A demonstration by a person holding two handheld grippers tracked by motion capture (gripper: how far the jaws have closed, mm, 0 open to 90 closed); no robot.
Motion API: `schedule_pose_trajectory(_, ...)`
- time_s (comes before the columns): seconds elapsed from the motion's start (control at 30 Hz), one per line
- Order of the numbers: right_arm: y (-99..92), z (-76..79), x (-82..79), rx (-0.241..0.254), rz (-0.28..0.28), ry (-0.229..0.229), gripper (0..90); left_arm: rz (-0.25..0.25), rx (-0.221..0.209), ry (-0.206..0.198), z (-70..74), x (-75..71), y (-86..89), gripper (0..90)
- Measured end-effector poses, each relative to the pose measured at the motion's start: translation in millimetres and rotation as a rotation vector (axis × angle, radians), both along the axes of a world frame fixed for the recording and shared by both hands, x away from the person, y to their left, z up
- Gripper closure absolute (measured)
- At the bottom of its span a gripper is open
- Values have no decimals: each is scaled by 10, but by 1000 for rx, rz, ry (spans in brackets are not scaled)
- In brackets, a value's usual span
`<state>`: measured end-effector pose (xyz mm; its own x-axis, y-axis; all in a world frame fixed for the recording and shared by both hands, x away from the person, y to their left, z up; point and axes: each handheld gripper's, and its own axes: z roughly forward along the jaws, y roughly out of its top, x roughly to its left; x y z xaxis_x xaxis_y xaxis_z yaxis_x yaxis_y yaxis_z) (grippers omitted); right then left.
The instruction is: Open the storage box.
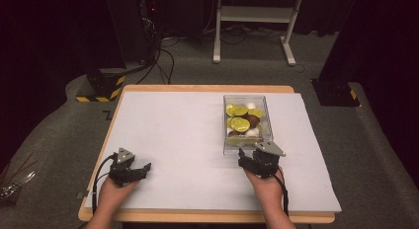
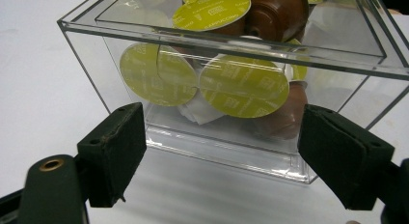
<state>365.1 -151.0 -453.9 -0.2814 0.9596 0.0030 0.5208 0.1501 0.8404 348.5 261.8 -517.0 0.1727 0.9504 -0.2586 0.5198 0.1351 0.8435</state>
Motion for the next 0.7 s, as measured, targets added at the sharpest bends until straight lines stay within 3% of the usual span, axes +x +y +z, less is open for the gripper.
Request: schedule_pose_trajectory(0.7,72,10,127,16,-32,0,206,4,-7,-4,-1,2,-7,254)
